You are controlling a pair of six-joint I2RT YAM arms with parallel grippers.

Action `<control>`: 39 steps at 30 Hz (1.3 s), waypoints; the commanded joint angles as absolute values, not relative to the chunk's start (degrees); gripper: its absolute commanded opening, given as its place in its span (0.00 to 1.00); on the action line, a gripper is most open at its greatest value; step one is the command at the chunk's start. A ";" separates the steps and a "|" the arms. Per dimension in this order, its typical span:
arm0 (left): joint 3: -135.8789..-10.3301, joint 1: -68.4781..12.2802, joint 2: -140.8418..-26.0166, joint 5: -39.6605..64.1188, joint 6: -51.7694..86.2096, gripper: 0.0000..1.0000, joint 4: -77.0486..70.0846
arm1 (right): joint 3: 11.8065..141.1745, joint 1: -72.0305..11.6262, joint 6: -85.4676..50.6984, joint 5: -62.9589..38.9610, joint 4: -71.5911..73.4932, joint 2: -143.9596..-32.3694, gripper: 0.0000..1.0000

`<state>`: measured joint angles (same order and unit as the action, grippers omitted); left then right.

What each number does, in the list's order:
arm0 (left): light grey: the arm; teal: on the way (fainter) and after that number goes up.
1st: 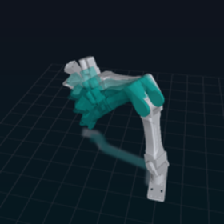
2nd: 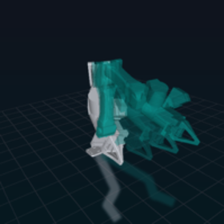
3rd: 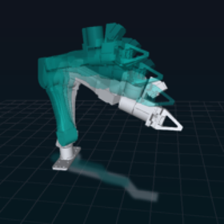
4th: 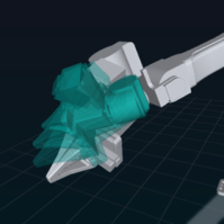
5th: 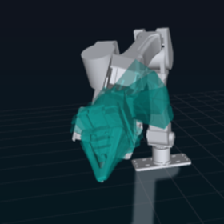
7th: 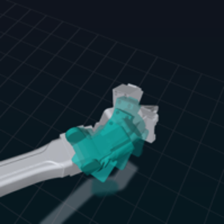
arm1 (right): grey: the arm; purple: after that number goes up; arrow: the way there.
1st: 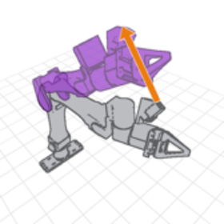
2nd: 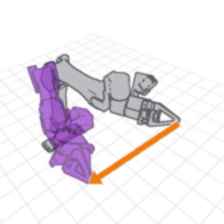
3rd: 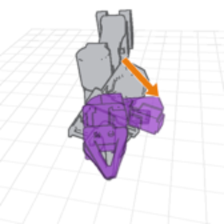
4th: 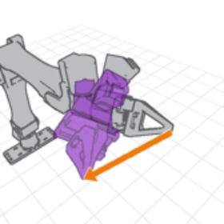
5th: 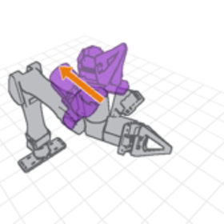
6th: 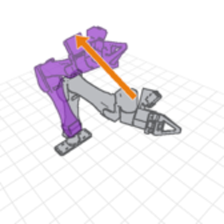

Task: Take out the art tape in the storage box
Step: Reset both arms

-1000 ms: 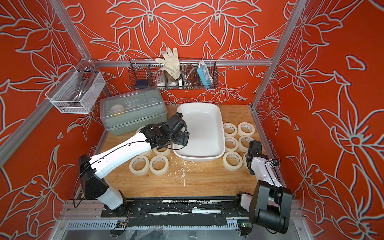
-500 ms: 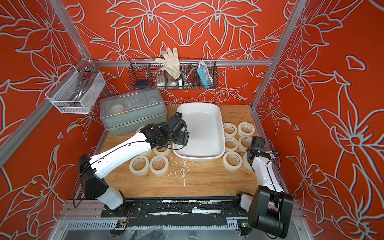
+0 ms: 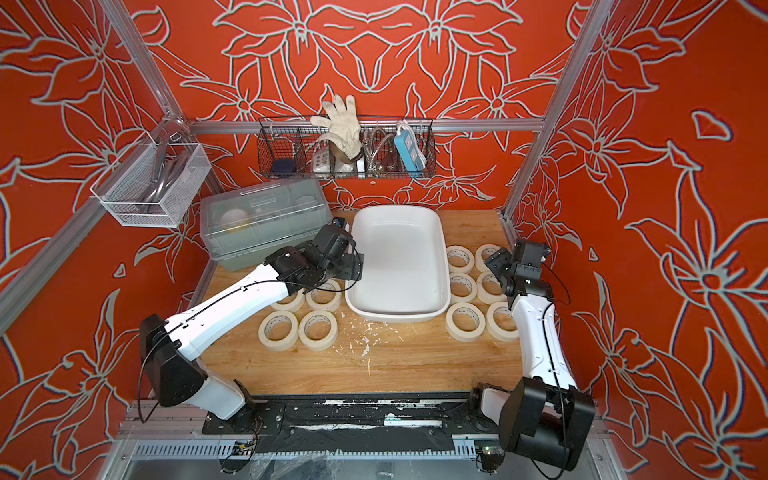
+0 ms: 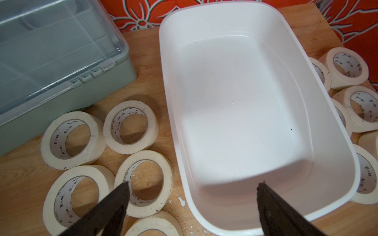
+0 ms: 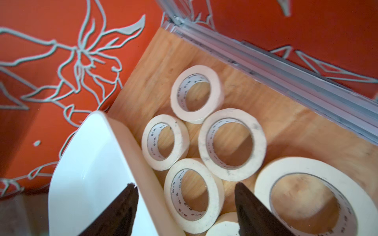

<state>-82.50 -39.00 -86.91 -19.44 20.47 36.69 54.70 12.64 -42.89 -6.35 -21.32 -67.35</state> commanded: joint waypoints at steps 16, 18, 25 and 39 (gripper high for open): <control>-39.89 -17.49 -62.99 -29.85 12.15 0.98 -2.70 | 34.70 4.82 -18.00 10.49 13.60 -65.85 0.99; -35.90 -15.66 -62.67 -30.29 11.25 0.98 -7.19 | 31.67 4.33 -15.79 11.29 18.90 -67.00 0.99; -26.94 -9.60 -66.19 -32.28 10.36 0.98 -17.28 | 27.22 3.00 -10.88 11.91 29.80 -71.02 0.99; -15.55 -2.57 -74.21 -19.29 3.34 0.98 -43.02 | 20.10 2.75 -8.03 9.50 31.38 -63.48 0.99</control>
<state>-17.63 -3.79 -71.92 -23.62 5.54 -31.79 20.69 3.20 -9.52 10.48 31.70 -64.36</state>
